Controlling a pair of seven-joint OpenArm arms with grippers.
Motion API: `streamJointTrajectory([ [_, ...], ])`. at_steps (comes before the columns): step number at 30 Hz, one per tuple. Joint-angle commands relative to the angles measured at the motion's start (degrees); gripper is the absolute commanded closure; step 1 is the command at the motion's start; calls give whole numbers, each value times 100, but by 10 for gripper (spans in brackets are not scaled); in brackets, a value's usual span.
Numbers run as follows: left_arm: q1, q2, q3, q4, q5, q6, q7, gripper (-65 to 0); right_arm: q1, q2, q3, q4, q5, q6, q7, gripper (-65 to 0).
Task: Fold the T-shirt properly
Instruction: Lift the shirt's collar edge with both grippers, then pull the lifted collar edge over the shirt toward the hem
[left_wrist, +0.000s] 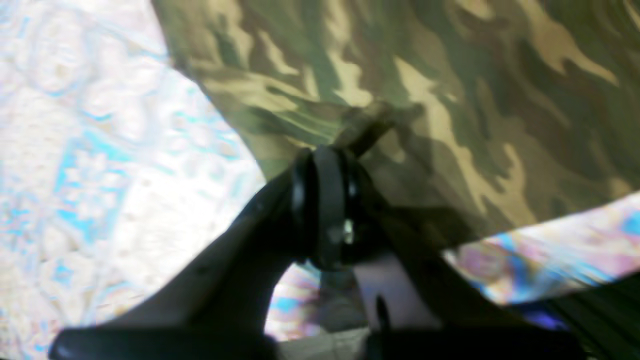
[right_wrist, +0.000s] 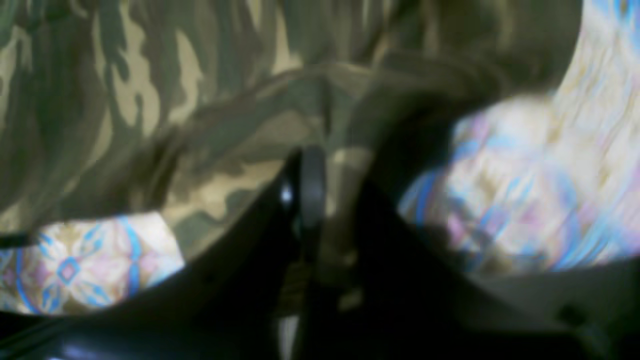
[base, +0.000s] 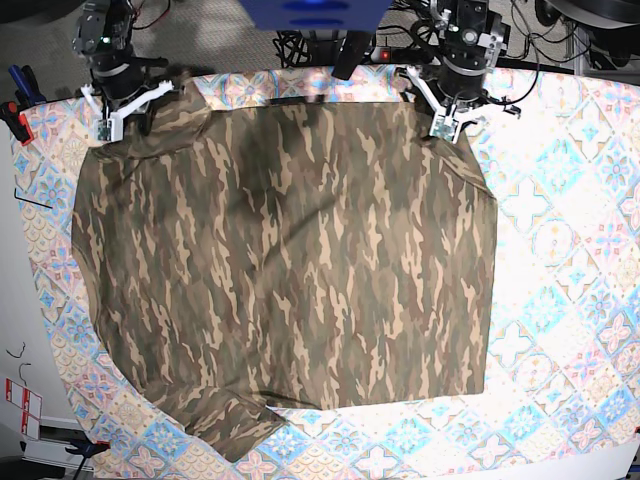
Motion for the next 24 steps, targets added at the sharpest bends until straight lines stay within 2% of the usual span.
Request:
streamJointTrajectory([
  [1,-19,-9,-55,121,7,38,-74,0,-30,59,23,212,-110,-18,73,-6],
  [3,-195,0,-186,113,7,29,-48,0,102,59,32,388,-295,-18,-50,-6],
  [9,-520,237,-705,104,34,-15,-22,0,515,59,173,467,-321,-18,-445,-6],
  [14,-916,237,-749,104,16,-15,787,0,823,59,190,476,-321,-18,-472,-6],
  [22,-1610,237,-732,121,16,-24,1578,0,1174,95,357,476,-330,-18,-489,-6],
  [24,-1742,237,-732,121,16,-24,1702,0,1350,95,480,476,-330,-18,-709,-6],
])
